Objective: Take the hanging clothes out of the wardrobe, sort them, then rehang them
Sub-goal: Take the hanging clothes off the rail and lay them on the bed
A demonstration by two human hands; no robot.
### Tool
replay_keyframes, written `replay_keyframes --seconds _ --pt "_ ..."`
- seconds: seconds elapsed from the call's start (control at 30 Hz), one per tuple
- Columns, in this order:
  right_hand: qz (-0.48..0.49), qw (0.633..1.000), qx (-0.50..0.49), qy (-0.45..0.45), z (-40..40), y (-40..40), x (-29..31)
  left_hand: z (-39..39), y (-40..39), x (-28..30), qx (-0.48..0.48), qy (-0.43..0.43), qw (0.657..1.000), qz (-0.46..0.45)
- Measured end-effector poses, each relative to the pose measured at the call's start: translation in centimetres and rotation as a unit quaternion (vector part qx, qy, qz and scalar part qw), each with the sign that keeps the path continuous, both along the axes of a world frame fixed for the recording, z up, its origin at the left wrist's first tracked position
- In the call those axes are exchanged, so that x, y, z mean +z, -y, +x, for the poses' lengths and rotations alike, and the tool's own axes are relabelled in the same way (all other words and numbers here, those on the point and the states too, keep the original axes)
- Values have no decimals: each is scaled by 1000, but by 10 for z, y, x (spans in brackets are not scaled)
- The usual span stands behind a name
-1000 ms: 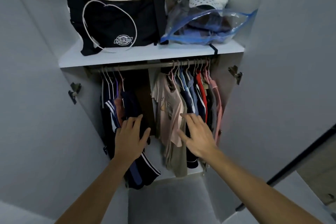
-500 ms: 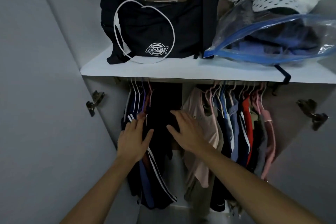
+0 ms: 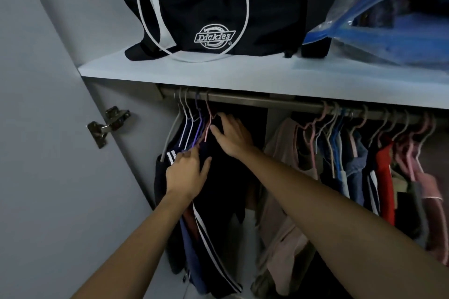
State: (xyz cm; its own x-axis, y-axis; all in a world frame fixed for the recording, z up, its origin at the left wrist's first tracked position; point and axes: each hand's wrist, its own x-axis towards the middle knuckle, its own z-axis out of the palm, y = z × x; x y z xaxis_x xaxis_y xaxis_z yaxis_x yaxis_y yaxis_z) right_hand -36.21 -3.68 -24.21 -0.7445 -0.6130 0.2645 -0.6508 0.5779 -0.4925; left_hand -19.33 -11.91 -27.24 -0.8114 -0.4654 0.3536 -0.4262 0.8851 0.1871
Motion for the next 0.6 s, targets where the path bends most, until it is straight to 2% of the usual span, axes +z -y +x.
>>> replay_keyframes --seconds 0.3,0.6 --pt "-26 997 7 75 -29 37 -19 -10 2 -6 22 20 999 -35" --pt "-56 997 49 18 -27 35 -16 -10 0 0 28 18 999 -31"
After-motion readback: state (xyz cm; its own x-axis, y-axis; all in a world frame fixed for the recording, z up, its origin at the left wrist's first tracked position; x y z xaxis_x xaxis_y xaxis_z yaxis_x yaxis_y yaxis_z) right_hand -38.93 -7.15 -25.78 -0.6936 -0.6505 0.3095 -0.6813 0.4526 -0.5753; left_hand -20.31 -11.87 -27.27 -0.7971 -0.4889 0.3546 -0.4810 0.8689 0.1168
